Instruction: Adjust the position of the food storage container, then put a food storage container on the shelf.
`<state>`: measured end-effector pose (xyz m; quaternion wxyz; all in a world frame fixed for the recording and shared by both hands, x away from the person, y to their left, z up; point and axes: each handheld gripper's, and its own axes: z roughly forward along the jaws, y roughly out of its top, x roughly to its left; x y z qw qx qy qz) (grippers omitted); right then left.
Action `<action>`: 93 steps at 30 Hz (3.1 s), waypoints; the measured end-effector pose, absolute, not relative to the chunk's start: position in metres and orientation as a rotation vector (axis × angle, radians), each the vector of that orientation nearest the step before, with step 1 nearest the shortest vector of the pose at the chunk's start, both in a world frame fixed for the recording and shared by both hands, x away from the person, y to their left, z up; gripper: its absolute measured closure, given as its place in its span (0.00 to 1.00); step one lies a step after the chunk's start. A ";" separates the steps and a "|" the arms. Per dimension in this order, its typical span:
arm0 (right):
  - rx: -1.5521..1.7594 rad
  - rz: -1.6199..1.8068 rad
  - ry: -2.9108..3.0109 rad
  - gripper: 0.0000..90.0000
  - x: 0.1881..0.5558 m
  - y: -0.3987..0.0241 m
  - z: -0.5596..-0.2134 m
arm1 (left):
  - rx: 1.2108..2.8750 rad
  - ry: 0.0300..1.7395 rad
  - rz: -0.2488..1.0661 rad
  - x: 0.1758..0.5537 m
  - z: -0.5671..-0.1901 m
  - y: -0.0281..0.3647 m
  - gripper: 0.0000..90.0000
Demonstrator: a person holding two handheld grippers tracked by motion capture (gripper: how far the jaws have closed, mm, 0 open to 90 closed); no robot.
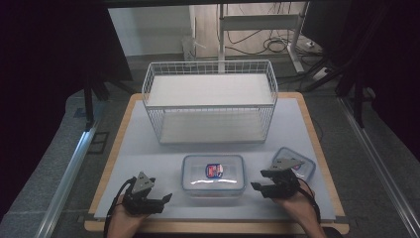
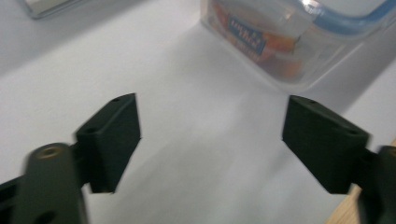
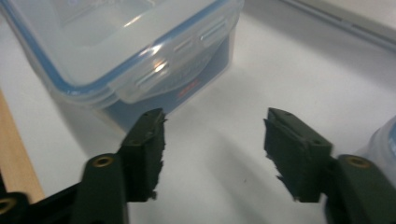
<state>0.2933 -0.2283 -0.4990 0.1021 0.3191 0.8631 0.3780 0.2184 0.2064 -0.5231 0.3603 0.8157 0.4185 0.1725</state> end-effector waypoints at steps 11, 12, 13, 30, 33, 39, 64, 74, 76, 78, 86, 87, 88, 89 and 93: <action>0.964 1.106 2.526 0.26 0.287 -0.233 -0.503 | 2.040 1.076 0.414 0.219 -0.526 0.211 0.09; 0.975 1.111 2.522 0.23 0.287 -0.234 -0.502 | 2.016 1.078 0.401 0.220 -0.528 0.212 0.07; 0.978 1.113 2.520 0.23 0.287 -0.234 -0.502 | 2.016 1.078 0.401 0.220 -0.528 0.212 0.07; 1.055 1.171 2.560 0.08 0.294 -0.231 -0.489 | 2.000 1.095 0.258 0.237 -0.514 0.206 0.05; 1.098 1.197 2.578 0.06 0.297 -0.230 -0.485 | 1.981 1.088 0.213 0.243 -0.509 0.204 0.05; 1.092 1.217 2.639 0.08 0.306 -0.212 -0.476 | 1.906 1.060 0.037 0.266 -0.504 0.199 0.07; 1.206 1.317 2.787 0.24 0.321 -0.186 -0.489 | 1.944 1.010 -0.136 0.281 -0.509 0.165 0.20; 1.206 1.435 2.709 0.50 0.304 -0.202 -0.481 | 1.831 1.005 -0.111 0.261 -0.509 0.179 0.46; 1.204 1.440 2.706 0.51 0.302 -0.203 -0.481 | 1.815 1.006 -0.121 0.259 -0.510 0.181 0.49; 1.224 1.458 2.700 0.52 0.301 -0.205 -0.482 | 1.779 1.017 -0.156 0.259 -0.512 0.185 0.51; 1.265 1.501 2.705 0.50 0.304 -0.206 -0.486 | 1.763 1.027 -0.212 0.262 -0.514 0.190 0.55; 1.286 1.511 2.714 0.48 0.305 -0.206 -0.490 | 1.759 1.033 -0.219 0.262 -0.515 0.190 0.55; 1.286 1.511 2.714 0.48 0.305 -0.206 -0.490 | 1.759 1.033 -0.219 0.262 -0.515 0.190 0.55; 1.290 1.526 2.710 0.49 0.306 -0.206 -0.492 | 1.761 1.035 -0.219 0.262 -0.514 0.190 0.55; 1.301 1.527 2.706 0.51 0.305 -0.207 -0.490 | 1.767 1.034 -0.215 0.261 -0.514 0.190 0.56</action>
